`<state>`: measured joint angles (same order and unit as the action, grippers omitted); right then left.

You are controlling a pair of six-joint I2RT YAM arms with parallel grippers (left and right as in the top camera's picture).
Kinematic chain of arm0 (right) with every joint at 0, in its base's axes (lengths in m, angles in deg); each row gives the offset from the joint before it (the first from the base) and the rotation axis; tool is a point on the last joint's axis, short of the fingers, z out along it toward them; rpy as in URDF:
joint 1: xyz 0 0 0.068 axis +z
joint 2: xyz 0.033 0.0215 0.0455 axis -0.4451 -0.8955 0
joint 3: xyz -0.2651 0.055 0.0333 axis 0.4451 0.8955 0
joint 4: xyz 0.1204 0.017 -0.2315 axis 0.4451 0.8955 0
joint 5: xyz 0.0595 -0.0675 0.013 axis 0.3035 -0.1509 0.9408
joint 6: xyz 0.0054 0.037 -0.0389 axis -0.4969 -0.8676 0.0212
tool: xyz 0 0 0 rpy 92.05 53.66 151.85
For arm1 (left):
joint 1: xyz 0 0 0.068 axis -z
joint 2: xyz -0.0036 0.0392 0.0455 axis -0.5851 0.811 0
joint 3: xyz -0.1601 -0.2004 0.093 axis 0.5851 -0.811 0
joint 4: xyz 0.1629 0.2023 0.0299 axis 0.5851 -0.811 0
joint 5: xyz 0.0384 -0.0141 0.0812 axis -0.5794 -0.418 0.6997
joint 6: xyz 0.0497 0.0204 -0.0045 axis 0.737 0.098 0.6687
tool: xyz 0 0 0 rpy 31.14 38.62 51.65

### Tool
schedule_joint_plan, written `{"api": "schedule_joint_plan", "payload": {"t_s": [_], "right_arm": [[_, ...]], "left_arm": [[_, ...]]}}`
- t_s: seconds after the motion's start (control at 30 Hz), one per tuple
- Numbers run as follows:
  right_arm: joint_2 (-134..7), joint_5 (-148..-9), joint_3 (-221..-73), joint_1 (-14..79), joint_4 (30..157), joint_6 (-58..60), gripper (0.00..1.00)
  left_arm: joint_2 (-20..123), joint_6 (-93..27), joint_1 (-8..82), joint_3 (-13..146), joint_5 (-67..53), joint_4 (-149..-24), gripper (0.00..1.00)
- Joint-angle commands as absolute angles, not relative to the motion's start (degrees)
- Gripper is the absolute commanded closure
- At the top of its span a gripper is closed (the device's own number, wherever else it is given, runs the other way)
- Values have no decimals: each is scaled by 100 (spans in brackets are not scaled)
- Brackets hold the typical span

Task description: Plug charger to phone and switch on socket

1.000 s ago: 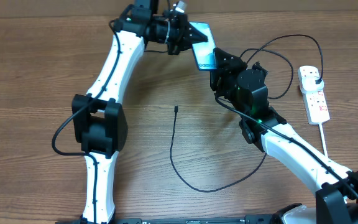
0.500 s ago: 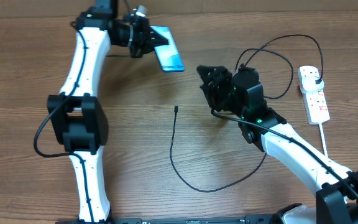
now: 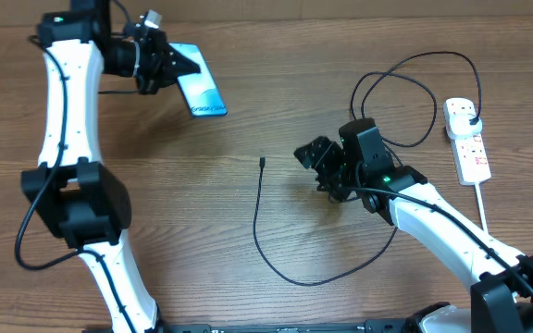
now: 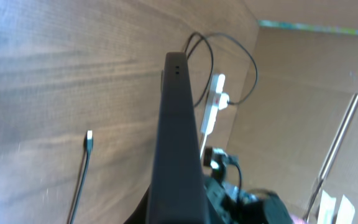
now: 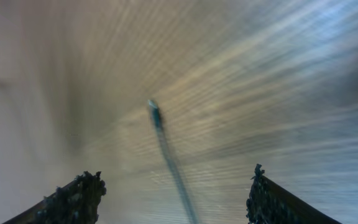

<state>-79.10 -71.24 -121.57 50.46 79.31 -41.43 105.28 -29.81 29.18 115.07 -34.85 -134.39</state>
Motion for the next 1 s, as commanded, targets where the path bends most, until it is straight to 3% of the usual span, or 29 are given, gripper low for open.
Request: {"api": "schedule_joint_plan", "payload": {"t_s": [0.0, 0.23, 0.37, 0.53, 0.97], "right_arm": [[-7794, -6892, -12280, 5048, 8121, -2932, 27], [-7794, -6324, -12284, 5048, 8451, -2360, 39], [-7794, -6237, -12653, 5048, 8962, -2075, 48], [-7796, -6562, -13429, 5048, 9800, -1927, 49], [-8856, -6836, -15425, 5048, 11159, -1592, 53]], "left_arm": [[10301, -1980, 2920, 11621, -3660, -13954, 96], [10301, -428, 2931, 11608, -3633, -14938, 96], [10323, -413, 2928, 11586, -3598, -14925, 96], [10344, -422, 2928, 11586, -3928, -14778, 96], [10344, -2511, 2909, 11586, -4442, -13452, 96]]}}
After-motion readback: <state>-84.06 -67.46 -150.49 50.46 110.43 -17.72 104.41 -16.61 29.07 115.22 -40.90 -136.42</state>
